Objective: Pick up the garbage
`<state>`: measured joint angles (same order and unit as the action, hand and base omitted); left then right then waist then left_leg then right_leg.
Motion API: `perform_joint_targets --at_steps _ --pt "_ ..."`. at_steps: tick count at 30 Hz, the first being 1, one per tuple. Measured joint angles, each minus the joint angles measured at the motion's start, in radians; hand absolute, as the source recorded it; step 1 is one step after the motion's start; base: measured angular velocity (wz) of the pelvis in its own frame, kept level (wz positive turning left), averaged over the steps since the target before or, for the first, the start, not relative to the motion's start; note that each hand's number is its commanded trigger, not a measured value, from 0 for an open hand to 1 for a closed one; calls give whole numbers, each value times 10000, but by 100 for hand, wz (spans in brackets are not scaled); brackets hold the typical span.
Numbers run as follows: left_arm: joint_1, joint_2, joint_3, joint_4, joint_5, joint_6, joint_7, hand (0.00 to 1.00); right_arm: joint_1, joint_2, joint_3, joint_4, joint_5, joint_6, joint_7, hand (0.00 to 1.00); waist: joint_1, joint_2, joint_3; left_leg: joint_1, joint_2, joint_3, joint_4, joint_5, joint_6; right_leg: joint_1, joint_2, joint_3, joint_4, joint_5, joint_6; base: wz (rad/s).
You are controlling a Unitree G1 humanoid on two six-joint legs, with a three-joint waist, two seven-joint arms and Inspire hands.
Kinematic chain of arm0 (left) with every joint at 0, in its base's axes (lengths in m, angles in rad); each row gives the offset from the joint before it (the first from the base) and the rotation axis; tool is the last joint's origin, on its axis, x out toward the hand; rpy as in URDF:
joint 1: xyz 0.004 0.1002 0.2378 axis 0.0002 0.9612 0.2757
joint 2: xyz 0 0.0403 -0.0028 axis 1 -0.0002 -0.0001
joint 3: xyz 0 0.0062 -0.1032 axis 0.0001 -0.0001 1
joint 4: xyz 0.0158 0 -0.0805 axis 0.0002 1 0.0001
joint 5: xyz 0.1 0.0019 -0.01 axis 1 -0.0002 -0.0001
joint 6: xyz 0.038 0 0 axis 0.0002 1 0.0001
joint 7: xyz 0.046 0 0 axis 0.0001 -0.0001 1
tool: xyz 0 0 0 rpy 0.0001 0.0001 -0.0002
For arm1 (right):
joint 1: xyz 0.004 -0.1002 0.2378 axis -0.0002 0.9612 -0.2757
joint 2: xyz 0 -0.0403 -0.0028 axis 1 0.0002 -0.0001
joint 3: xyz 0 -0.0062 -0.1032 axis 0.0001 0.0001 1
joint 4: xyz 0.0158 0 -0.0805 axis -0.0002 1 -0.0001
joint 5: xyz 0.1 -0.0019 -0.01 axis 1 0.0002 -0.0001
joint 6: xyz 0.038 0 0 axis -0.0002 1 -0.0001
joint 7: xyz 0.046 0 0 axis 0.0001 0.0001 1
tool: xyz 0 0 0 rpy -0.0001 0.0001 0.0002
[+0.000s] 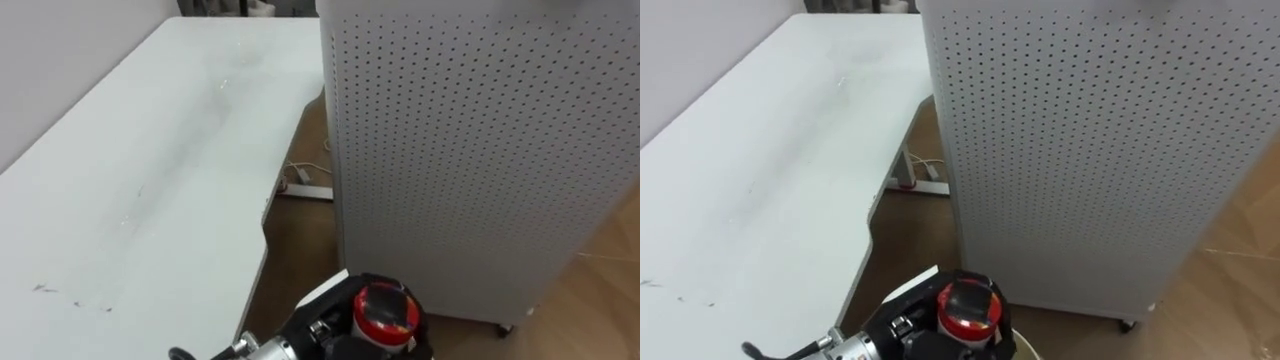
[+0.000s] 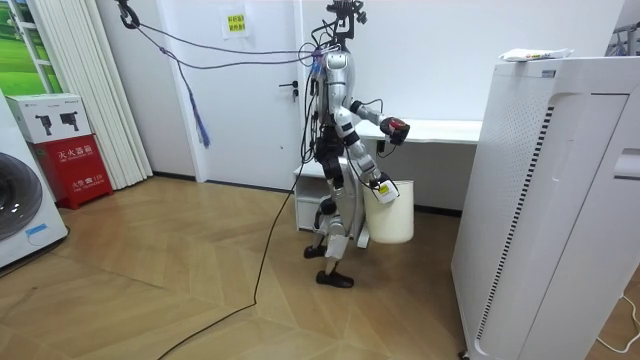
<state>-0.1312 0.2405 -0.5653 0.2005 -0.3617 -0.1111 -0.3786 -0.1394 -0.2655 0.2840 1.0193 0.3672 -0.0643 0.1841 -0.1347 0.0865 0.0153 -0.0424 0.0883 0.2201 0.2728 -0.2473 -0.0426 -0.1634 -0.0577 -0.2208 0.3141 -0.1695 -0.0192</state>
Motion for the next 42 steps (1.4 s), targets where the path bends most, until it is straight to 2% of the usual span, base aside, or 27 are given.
perform_joint_targets --at_steps 12,19,28,31,34,35,38,40,42 --pt "10 -15 -82 -330 3 31 -285 0 21 -30 140 15 -150 75 -14 100 27 -15 9 34 -8 64 -30 0 0 -27 -3 68 28 -2 4 -1" --pt "30 -32 -93 -535 1 32 -263 0 15 -125 80 -63 -388 100 -361 100 13 -144 80 87 -57 167 -66 1 2 -145 -24 257 155 -7 14 -7" --pt "-6 51 -94 -912 -316 23 -268 0 8 -171 61 -177 -76 96 -625 100 -31 -268 72 175 -146 242 -87 6 15 -190 -141 407 281 -15 104 -4" --pt "-15 29 157 -1191 -168 26 -250 0 52 -115 -261 -146 -183 97 -623 100 -42 -265 70 168 -144 329 -70 5 18 -251 -148 508 328 -6 119 -8" --pt "-19 64 567 -1732 -157 22 76 0 54 -133 -429 -178 -152 96 -655 100 -11 -281 62 256 -156 608 -66 3 21 -344 -116 727 439 4 124 -27" --pt "-18 124 663 -2011 -126 20 296 0 97 -132 -425 -178 -96 94 -726 100 54 -302 54 361 -181 826 -65 -6 36 -333 -68 832 471 4 124 -32" --pt "-28 183 1180 -2749 817 -24 723 0 173 -112 -424 -135 -97 -11 -807 100 72 -350 58 535 -160 1123 -7 -59 124 -331 88 1128 551 7 120 -34" --pt "-23 173 1521 -3123 1067 -35 1049 0 371 -97 -418 -190 140 -69 -864 100 102 -458 68 657 -170 1367 -3 -65 134 -356 81 1140 652 5 118 -34" --pt "-20 169 1841 -3726 1438 -101 1666 0 658 -67 -408 -174 355 -75 -882 100 313 -643 29 791 -160 1626 -6 -69 139 -394 75 1091 680 34 71 -38"
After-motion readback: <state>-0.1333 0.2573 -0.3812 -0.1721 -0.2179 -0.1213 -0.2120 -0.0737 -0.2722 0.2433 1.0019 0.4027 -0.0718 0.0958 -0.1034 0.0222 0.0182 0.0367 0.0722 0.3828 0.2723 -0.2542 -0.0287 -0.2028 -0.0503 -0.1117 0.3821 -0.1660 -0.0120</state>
